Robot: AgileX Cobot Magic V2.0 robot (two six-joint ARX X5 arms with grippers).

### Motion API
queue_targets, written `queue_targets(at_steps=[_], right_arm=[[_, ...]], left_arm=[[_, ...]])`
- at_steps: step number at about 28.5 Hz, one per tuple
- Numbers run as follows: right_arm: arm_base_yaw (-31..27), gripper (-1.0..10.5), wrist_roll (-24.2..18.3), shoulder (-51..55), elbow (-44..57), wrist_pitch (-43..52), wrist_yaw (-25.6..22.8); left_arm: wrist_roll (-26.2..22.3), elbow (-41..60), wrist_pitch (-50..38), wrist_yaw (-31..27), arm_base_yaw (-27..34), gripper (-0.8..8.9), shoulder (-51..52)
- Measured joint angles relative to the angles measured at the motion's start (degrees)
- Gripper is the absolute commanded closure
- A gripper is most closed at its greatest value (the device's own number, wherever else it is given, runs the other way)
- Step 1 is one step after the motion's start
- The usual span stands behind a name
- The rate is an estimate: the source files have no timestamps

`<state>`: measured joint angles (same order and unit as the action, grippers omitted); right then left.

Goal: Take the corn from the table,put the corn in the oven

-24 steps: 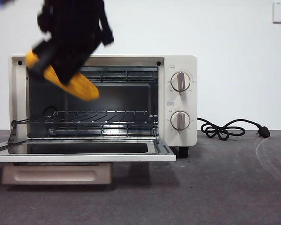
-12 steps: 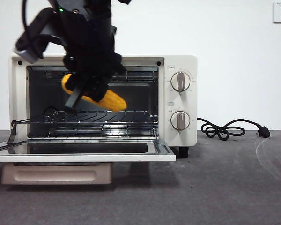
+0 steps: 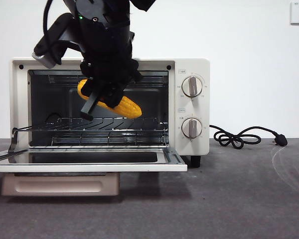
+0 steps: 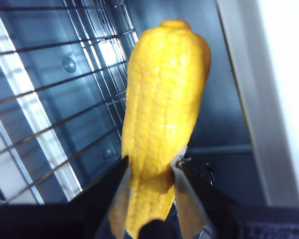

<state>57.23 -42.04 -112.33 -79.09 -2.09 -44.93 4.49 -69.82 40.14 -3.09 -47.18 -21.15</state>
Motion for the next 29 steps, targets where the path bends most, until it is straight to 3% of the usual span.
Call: queue_targets(at_steps=[6, 10, 20, 23, 29], right_arm=[[0.0, 8.0, 0.0, 0.0, 0.0, 0.0, 1.0], [0.0, 6.5, 0.1, 0.0, 0.0, -1.1, 2.5], [0.0, 6.1, 3.4, 0.0, 0.0, -3.5, 2.8], [0.0, 5.0, 4.2, 0.0, 0.0, -4.0, 2.8], [0.1, 5.0, 6.2, 0.0, 0.0, -4.0, 2.7]], left_arm=[[0.0, 0.0, 2.3, 0.0, 0.0, 8.19, 0.0], [0.0, 0.0, 2.7, 0.0, 0.0, 8.19, 0.0], [0.0, 0.0, 2.7, 0.0, 0.0, 8.19, 0.0], [0.0, 0.0, 2.7, 0.0, 0.0, 8.19, 0.0], [0.0, 0.0, 2.7, 0.0, 0.0, 8.19, 0.0]])
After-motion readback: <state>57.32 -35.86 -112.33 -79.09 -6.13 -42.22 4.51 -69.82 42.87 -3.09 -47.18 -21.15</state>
